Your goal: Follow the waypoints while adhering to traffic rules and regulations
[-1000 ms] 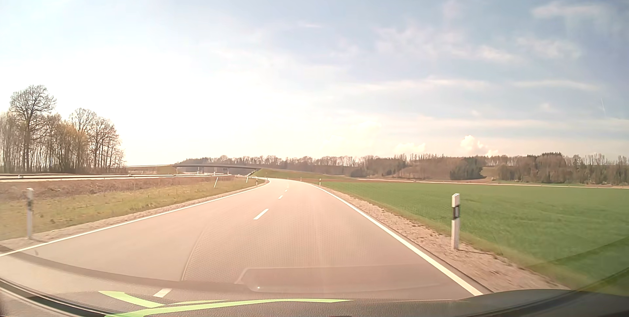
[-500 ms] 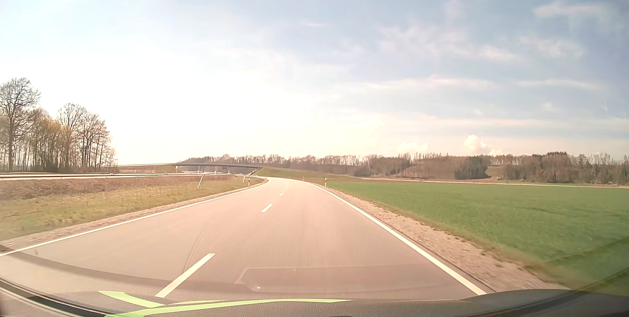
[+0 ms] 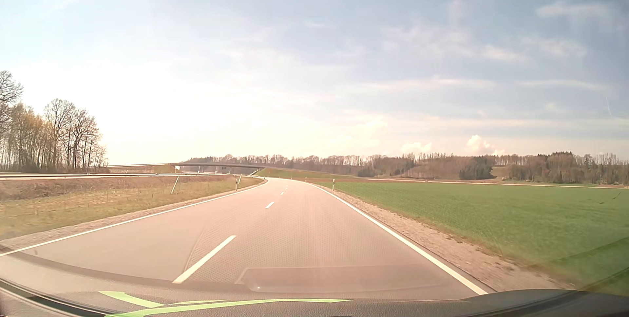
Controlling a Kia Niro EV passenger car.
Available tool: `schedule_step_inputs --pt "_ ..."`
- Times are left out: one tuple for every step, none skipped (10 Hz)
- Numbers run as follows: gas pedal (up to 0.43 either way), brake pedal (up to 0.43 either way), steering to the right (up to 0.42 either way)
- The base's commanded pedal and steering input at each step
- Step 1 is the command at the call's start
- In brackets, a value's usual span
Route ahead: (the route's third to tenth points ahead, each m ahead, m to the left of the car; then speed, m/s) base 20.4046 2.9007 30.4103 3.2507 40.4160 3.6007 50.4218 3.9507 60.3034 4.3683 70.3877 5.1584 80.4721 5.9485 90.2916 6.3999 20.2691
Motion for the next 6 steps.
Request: schedule_step_inputs --pt "0.169 0.0 -0.005" --pt "0.169 0.0 -0.004" --pt "0.169 0.0 -0.005" --pt "0.157 0.0 -0.005" --pt "0.157 0.0 -0.004" --pt "0.157 0.0 -0.004"
